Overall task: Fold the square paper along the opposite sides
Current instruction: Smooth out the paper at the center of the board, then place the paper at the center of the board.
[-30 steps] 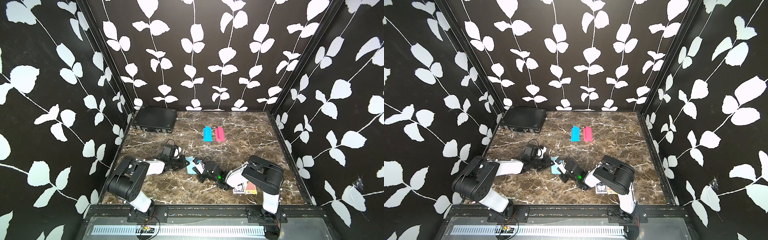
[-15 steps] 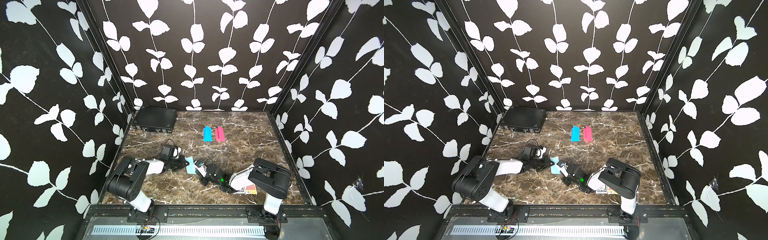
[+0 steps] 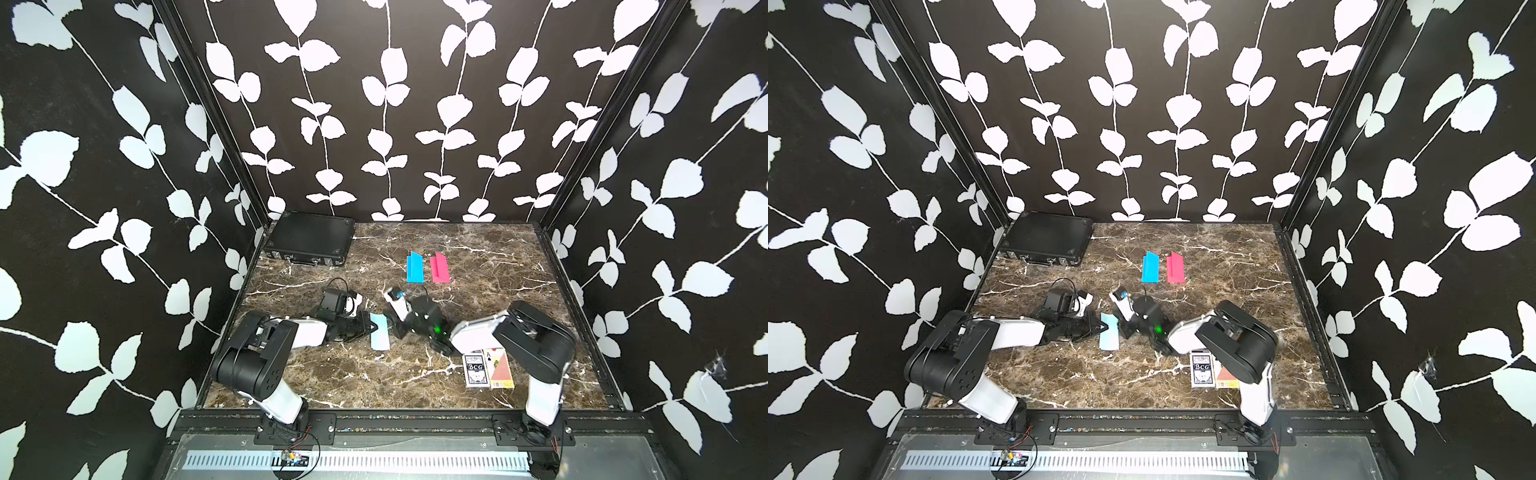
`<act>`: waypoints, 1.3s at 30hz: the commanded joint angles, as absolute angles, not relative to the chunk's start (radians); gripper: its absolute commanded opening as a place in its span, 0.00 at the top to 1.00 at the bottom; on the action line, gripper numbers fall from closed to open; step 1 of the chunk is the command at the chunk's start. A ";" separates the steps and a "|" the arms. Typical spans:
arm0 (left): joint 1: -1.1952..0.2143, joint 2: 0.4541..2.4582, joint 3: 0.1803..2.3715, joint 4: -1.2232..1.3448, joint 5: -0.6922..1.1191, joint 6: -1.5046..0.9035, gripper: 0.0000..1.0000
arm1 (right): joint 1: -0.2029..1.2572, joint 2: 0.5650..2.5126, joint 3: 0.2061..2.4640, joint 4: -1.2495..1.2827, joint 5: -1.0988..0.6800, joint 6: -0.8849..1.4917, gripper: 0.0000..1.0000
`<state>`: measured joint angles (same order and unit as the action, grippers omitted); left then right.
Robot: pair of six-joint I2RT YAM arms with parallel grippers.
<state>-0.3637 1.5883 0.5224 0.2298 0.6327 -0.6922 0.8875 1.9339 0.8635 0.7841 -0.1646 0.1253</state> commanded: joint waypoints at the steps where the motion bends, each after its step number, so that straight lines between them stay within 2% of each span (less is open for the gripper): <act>1: -0.360 1.591 0.514 0.223 0.652 -0.669 1.00 | 0.894 1.997 0.913 0.816 -0.213 0.093 0.99; 11: -0.353 1.590 0.515 0.230 0.661 -0.678 1.00 | 0.873 2.050 0.818 0.819 -0.098 0.062 1.00; 20: -0.351 1.569 0.603 0.185 0.706 -0.672 1.00 | 0.802 1.902 0.759 0.775 -0.090 0.057 0.97; 24: -0.312 1.588 0.790 0.031 0.744 -0.610 1.00 | 0.774 1.708 0.708 0.634 -0.117 0.127 0.92; 30: -0.255 1.731 1.189 -0.324 0.672 -0.410 1.00 | 0.725 1.550 0.620 0.666 -0.174 0.186 0.91; 39: -0.242 2.041 1.502 -0.352 0.686 -0.390 1.00 | 0.643 1.462 0.570 0.711 -0.223 0.222 0.91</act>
<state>-0.2413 1.9778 1.4425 -0.2806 0.6720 -0.4213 0.6651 1.5051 0.6014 0.6735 -0.1944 0.1989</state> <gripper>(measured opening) 0.047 0.089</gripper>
